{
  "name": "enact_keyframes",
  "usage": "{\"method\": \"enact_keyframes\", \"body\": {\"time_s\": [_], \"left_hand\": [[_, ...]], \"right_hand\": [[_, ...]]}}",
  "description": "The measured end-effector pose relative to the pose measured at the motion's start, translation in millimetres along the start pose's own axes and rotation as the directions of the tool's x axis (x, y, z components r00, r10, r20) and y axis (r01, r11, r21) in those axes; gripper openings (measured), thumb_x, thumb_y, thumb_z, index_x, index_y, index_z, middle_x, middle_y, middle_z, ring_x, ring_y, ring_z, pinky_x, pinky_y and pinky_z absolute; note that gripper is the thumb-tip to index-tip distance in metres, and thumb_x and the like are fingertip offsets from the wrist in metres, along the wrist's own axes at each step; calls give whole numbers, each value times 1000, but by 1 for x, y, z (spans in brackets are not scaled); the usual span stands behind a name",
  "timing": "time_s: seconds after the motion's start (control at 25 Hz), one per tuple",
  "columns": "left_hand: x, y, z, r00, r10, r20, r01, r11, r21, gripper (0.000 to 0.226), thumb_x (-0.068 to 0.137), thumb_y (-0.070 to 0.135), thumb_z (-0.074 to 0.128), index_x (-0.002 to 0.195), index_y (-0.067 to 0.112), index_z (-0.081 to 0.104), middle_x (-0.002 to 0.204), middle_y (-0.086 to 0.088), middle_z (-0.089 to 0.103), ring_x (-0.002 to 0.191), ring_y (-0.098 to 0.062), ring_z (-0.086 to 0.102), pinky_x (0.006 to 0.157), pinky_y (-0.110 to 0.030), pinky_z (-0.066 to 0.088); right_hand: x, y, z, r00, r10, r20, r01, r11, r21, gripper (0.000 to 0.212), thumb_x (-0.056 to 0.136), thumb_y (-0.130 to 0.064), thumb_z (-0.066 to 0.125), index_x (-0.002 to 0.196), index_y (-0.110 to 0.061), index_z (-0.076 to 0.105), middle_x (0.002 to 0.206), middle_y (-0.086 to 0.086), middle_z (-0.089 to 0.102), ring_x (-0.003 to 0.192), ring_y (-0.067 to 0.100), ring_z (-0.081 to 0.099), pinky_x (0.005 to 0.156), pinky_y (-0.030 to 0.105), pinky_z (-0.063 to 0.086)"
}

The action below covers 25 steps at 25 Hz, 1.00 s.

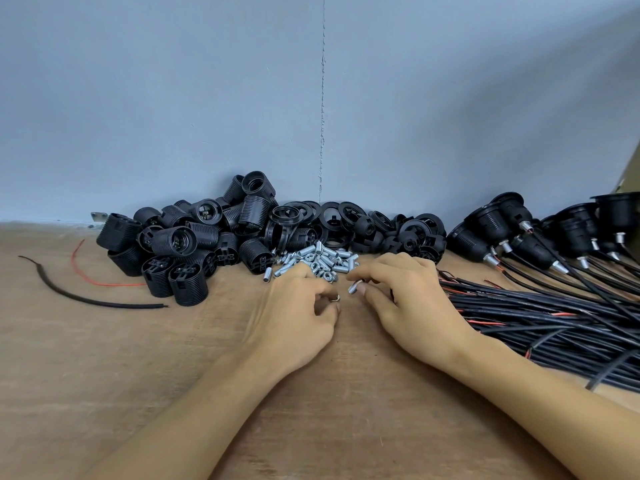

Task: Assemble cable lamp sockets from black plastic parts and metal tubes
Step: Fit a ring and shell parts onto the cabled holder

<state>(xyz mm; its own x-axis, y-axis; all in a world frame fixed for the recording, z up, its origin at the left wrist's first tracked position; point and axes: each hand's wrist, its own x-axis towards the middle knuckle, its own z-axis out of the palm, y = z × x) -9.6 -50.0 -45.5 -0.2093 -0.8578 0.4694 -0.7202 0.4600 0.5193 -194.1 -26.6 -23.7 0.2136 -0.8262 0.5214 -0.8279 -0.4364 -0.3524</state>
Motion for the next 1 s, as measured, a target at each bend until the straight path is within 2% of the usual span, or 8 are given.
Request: {"method": "enact_keyframes", "body": {"time_s": [0.12,0.2,0.28,0.44,0.56,0.72,0.88,1.0], "left_hand": [[0,0,-1,1000,25,-5,-25,1000,-15,16,87,30,75,102,32,77,83,19,50,84,12,50,67,-7,33],[0,0,-2,999,1,-34,-2,1000,-18,20,86,33,75,105,33,76,83,20,48,85,18,48,65,-6,33],[0,-1,-1,999,-19,-28,19,1000,-2,20,86,36,74,105,31,76,82,20,47,79,12,48,64,-8,32],[-1,2,-2,999,3,32,-3,1000,1,9,87,31,72,93,34,78,75,16,50,71,4,50,62,-15,33],[1,2,-4,996,-31,83,39,995,-95,10,84,28,77,81,38,76,68,14,54,65,-3,52,61,-21,36],[5,-2,-6,966,-103,237,158,961,-226,9,85,27,79,80,35,77,51,20,49,51,-1,46,54,-15,34],[9,-4,-10,941,-121,316,206,945,-252,15,83,27,81,73,35,74,49,20,45,48,0,41,48,-12,30],[10,-5,-10,935,-117,335,208,946,-249,9,83,26,82,78,29,75,50,20,44,48,0,40,48,-11,29]], "right_hand": [[1,1,1,1000,3,1,-3,999,54,23,93,-23,70,114,-32,69,102,-20,66,95,-6,50,103,31,30],[1,2,1,1000,-5,-18,6,997,77,19,91,-23,71,108,-33,70,97,-22,65,92,-12,49,101,31,32],[0,1,2,1000,-14,-24,16,997,74,17,91,-25,72,106,-34,72,91,-26,61,92,-15,47,100,32,33],[1,-1,4,1000,-27,-3,27,998,63,16,92,-27,71,106,-35,73,93,-23,65,94,-8,50,103,34,32],[2,-3,3,999,-52,15,51,996,75,14,92,-28,71,104,-35,74,94,-19,68,95,0,55,101,35,33],[1,-3,0,998,-64,25,62,994,87,14,92,-27,71,103,-35,75,93,-19,68,94,-1,55,100,32,32],[-2,-2,-1,992,-97,76,93,994,62,15,93,-30,69,105,-39,73,88,-22,66,93,-1,54,101,33,32],[-2,-1,-1,989,-115,92,112,993,36,18,93,-27,69,107,-38,73,89,-22,65,93,0,52,101,36,33]]}}
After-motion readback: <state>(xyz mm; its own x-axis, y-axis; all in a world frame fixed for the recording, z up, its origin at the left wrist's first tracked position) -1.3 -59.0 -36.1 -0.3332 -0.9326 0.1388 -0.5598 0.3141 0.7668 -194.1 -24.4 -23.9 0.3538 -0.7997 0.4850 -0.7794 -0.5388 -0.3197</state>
